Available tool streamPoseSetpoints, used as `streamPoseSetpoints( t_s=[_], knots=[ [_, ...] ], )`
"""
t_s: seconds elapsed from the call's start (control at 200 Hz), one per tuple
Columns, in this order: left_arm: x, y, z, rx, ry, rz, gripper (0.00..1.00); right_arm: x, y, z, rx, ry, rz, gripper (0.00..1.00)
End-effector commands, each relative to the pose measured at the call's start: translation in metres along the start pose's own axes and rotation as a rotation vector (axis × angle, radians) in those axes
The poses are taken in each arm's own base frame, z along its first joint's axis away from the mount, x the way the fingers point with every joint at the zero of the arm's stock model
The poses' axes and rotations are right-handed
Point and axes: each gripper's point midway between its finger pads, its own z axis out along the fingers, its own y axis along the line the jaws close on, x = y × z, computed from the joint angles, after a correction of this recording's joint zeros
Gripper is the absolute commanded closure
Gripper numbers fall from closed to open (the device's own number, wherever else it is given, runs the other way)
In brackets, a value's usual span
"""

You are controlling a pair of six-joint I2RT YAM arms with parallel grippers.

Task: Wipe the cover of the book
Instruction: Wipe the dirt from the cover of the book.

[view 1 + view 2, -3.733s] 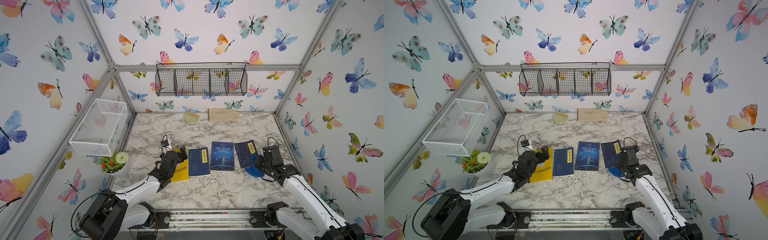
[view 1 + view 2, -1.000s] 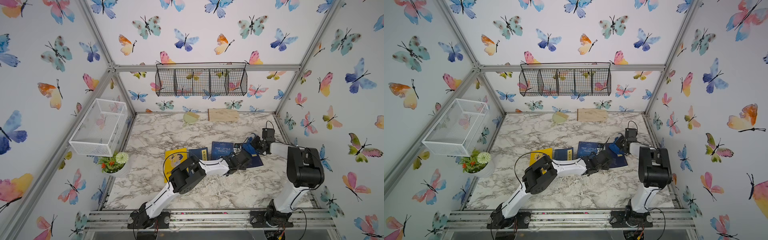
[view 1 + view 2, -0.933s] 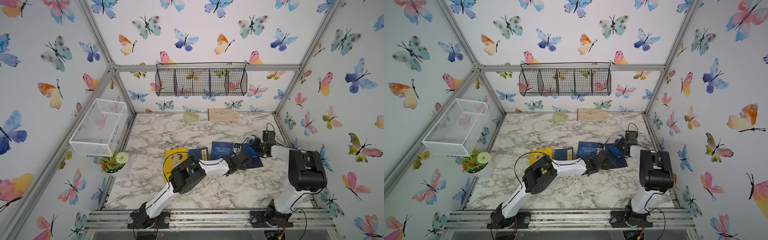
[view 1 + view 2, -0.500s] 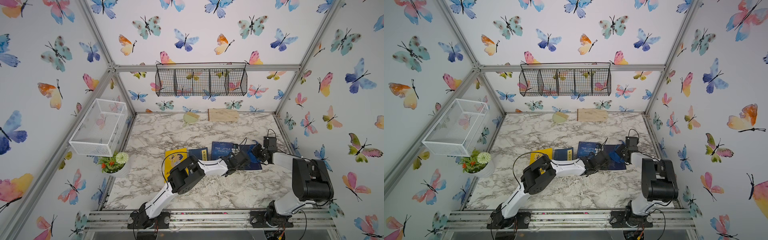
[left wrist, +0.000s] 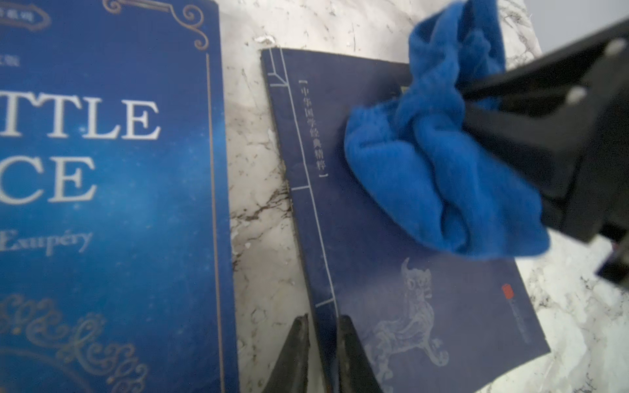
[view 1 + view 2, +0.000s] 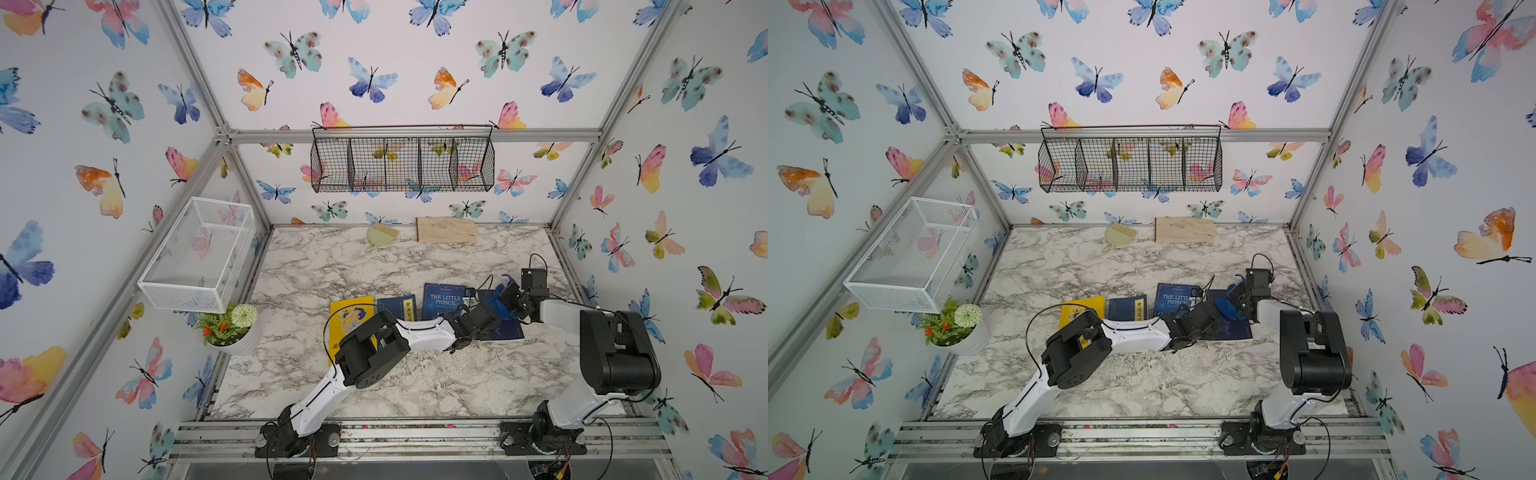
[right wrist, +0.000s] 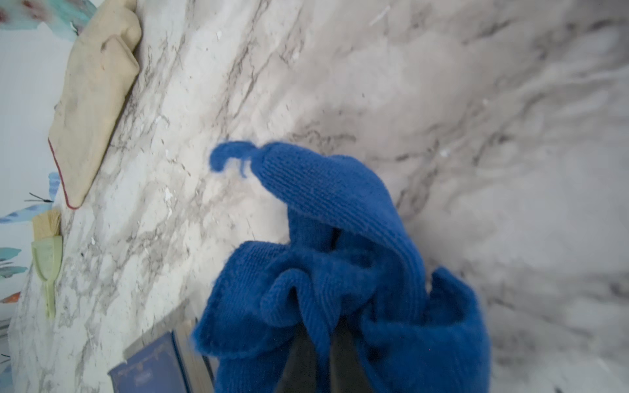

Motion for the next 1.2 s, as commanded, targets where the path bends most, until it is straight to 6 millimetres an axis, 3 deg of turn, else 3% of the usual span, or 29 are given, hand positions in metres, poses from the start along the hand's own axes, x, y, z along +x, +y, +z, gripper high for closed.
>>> streamPoseSetpoints(
  t_s=[0.0, 0.19, 0.41, 0.591, 0.696, 1.006, 1.106, 1.191],
  knots=[
    [0.034, 0.044, 0.004, -0.134, 0.112, 0.039, 0.82, 0.062, -0.066, -0.010, 0.209, 0.167, -0.044, 0.98],
    [0.036, 0.046, 0.004, -0.133, 0.111, 0.028, 0.83, 0.059, -0.066, -0.012, 0.192, 0.133, -0.048, 0.98],
    [0.038, 0.045, 0.006, -0.129, 0.118, 0.020, 0.83, 0.037, -0.049, 0.035, 0.243, 0.170, -0.036, 0.98],
    [0.041, 0.048, 0.005, -0.130, 0.119, 0.004, 0.84, 0.027, -0.038, 0.046, 0.262, 0.173, -0.061, 0.98],
    [0.040, 0.046, 0.005, -0.121, 0.118, 0.000, 0.84, 0.038, -0.041, 0.037, 0.265, 0.190, -0.083, 0.98],
    [0.039, 0.045, 0.003, -0.109, 0.114, 0.007, 0.84, 0.078, -0.065, -0.019, 0.254, 0.176, -0.147, 0.98],
    [0.039, 0.045, 0.003, -0.104, 0.113, 0.003, 0.84, 0.076, -0.059, -0.025, 0.227, 0.161, -0.142, 0.98],
    [0.040, 0.044, 0.004, -0.099, 0.116, 0.001, 0.84, 0.067, -0.048, -0.018, 0.205, 0.145, -0.139, 0.98]
  ],
)
